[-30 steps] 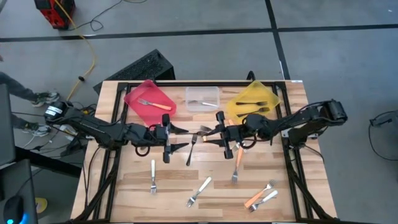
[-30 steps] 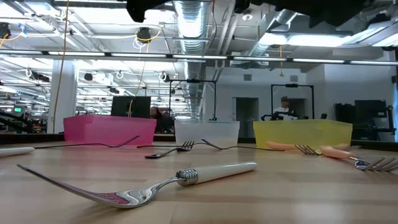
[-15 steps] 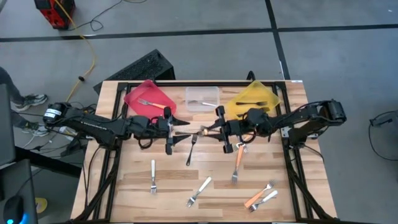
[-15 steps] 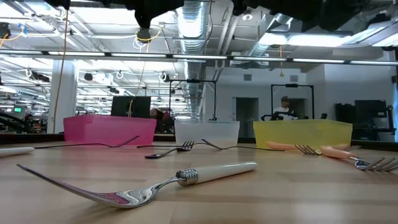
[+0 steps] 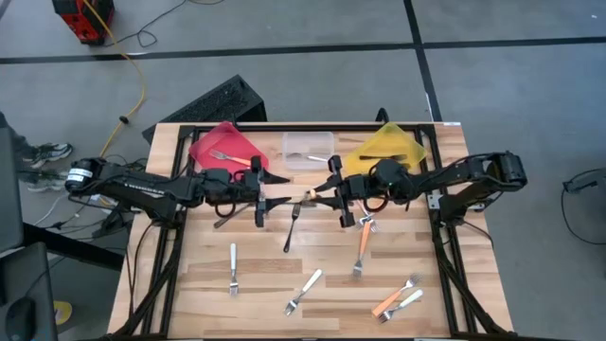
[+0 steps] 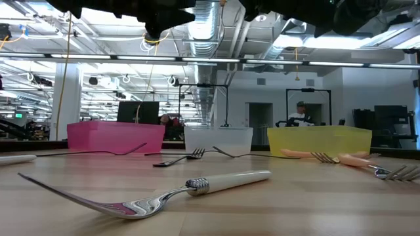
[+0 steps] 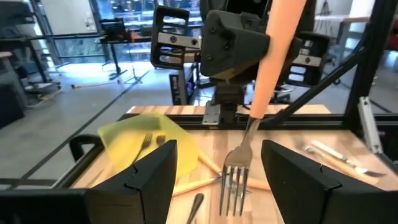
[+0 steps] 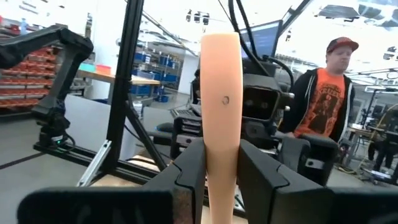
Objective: Sort silverware by color (type)
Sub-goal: Put the orange fork into the red bin
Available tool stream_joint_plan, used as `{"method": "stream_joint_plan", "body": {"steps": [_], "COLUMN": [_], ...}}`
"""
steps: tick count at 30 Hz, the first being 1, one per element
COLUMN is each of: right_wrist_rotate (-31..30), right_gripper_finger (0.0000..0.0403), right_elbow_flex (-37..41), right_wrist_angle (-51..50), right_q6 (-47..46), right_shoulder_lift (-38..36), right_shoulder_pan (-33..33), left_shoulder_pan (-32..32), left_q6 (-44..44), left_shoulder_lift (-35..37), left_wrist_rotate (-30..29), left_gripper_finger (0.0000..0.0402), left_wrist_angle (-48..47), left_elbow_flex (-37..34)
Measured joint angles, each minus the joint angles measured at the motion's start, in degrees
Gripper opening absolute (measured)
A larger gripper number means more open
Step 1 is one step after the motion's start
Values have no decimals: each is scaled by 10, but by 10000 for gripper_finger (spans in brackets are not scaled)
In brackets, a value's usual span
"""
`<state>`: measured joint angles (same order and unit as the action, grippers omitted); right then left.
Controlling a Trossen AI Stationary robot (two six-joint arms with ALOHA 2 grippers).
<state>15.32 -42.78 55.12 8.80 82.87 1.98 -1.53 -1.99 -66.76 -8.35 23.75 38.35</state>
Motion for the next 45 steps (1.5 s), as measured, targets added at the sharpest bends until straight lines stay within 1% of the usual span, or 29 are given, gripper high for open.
{"method": "stream_joint_plan", "body": {"steps": [5,8,11,16,22,29,34,36,38,41,45], "right_wrist_rotate": [27,38,57,74,91,119,120,116,102,96,96], "right_gripper_finger": [100,100,100,100,100,100,100,100,100,100,100], "right_elbow_flex": [-2,-18,-54,-90,-126,-169,-193,-200,-201,-200,-200], "right_wrist_angle": [22,41,55,50,28,5,-32,-39,-42,-51,-49], "right_q6": [-4,-19,-32,-32,-34,-32,-26,-22,-14,-13,-21], "right_shoulder_lift": [2,23,60,101,114,131,151,151,151,155,154], "right_shoulder_pan": [2,4,4,5,8,8,8,8,8,10,17], "left_shoulder_pan": [8,13,14,14,12,12,12,12,11,11,11], "left_q6": [1,1,3,22,34,41,45,46,46,40,39], "left_shoulder_lift": [0,0,0,0,0,0,0,0,0,0,0], "left_wrist_rotate": [27,38,48,98,141,137,135,119,104,92,80], "left_gripper_finger": [219,219,219,219,219,219,218,209,192,153,93], "left_wrist_angle": [7,15,21,26,27,28,27,27,27,18,19], "left_elbow_flex": [0,0,0,0,0,0,0,0,0,0,0]}}
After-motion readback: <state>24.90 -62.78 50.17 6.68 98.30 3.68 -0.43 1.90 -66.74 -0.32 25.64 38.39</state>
